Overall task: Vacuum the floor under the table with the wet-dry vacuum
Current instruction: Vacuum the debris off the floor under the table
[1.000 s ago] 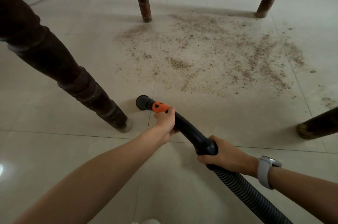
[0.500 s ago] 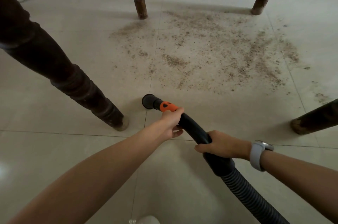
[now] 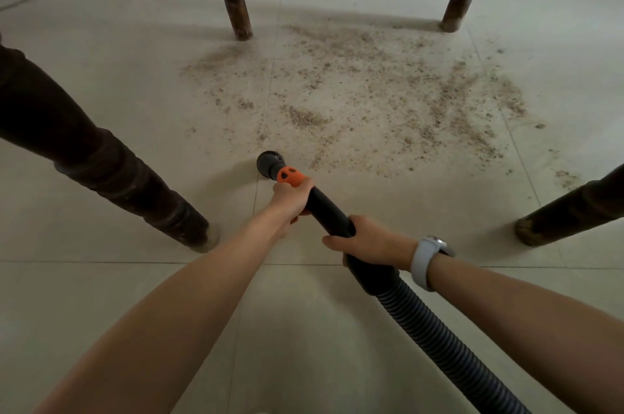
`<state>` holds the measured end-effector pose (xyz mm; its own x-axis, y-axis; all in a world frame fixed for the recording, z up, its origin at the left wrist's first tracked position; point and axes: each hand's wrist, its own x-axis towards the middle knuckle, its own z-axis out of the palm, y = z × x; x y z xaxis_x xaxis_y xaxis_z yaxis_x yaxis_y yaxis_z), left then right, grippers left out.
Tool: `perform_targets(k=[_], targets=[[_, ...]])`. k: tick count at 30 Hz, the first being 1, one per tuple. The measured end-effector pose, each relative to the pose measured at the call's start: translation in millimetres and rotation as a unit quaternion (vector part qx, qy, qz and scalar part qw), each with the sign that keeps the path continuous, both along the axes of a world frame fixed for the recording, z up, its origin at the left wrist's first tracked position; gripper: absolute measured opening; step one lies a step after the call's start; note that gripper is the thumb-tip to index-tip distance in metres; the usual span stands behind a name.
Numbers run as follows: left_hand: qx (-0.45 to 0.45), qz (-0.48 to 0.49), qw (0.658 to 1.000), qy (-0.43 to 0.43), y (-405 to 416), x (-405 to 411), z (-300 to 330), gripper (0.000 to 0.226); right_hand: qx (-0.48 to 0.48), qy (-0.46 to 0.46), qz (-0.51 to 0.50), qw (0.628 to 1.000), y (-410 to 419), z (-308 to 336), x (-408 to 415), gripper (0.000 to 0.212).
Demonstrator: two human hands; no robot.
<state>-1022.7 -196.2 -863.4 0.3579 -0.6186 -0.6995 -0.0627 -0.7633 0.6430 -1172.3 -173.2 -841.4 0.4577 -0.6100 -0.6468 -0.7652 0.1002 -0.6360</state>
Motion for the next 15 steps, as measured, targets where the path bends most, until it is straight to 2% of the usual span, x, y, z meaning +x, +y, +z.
perform_targets(k=[4,10,15], targets=[[-0.014,-0.018,1.0,-0.021,-0.9,3.8,-8.4,0.067,-0.008,0.024,0.007,1.0,2.0,-3.0,1.9,0.031],[-0.022,-0.025,0.999,0.02,-11.2,12.7,-7.3,0.06,-0.018,0.039,0.006,0.999,-7.7,-5.1,11.2,0.034],[-0.027,-0.033,0.999,0.021,-14.8,13.3,-8.1,0.06,-0.013,0.036,-0.007,0.999,-8.9,-5.4,11.6,0.033]])
